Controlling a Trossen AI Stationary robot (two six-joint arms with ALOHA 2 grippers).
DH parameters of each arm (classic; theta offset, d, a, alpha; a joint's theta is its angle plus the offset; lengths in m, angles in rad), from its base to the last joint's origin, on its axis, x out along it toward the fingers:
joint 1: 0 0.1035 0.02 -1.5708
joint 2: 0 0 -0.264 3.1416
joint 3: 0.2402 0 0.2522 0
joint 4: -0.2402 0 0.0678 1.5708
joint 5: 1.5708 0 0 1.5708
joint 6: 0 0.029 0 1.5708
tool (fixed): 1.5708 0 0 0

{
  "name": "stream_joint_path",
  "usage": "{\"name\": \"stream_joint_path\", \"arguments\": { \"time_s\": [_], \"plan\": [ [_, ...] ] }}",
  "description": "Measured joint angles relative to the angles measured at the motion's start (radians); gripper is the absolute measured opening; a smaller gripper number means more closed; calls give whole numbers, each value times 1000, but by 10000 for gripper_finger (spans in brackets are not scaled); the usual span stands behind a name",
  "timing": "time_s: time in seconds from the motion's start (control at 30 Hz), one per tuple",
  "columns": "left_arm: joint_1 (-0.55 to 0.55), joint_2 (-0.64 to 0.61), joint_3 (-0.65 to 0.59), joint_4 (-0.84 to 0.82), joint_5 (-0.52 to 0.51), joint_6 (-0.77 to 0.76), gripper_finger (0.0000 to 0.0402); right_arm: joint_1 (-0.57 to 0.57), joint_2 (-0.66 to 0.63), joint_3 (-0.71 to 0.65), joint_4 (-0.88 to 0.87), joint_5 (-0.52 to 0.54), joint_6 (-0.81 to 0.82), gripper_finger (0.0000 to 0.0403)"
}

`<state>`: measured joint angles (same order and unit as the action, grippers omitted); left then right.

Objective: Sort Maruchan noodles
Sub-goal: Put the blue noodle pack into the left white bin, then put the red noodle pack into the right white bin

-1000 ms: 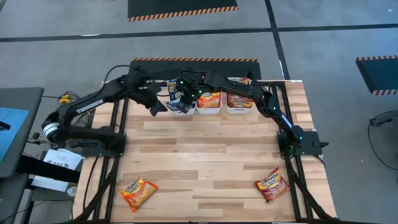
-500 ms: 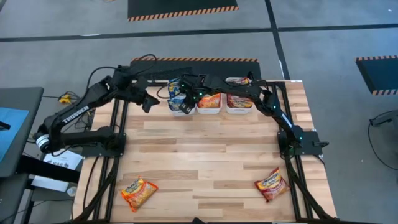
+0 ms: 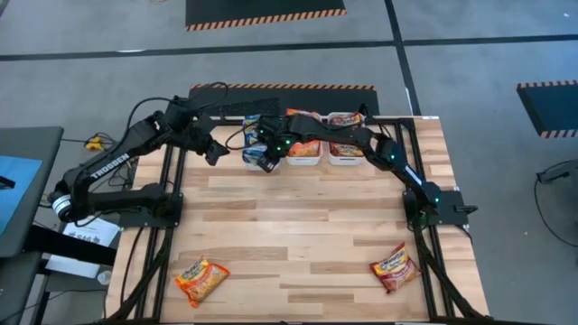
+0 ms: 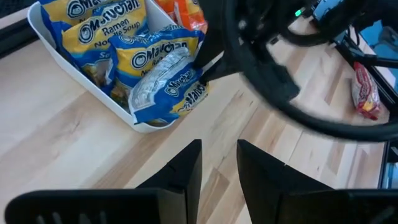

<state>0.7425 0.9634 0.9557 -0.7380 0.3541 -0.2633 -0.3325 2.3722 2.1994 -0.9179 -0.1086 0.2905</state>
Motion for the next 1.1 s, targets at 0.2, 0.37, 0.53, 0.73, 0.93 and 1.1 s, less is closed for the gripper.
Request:
{"name": "stream_joint_path", "arguments": {
  "time_s": [0.2, 0.37, 0.53, 0.73, 0.93, 1.1],
  "plan": [
    [0, 0, 0, -20, -2, 4, 87, -5, -8, 85, -52, 0, -9, 121],
    [0, 0, 0, -43, 0, 11, 87, -15, -9, 157, -119, 0, -12, 121],
    [-2, -21, 0, -47, 49, 40, 87, -24, -81, 147, -256, -31, -35, 120],
    [-23, -78, 0, -53, 59, 69, 87, 10, -159, 147, -512, -28, -66, 120],
    [-45, -129, 0, -83, 53, 90, 87, 117, -246, 116, -649, 9, -35, 120],
    [-51, -155, 0, -127, 45, 125, 87, 259, -345, 26, -653, 11, -15, 120]
  ]
}}
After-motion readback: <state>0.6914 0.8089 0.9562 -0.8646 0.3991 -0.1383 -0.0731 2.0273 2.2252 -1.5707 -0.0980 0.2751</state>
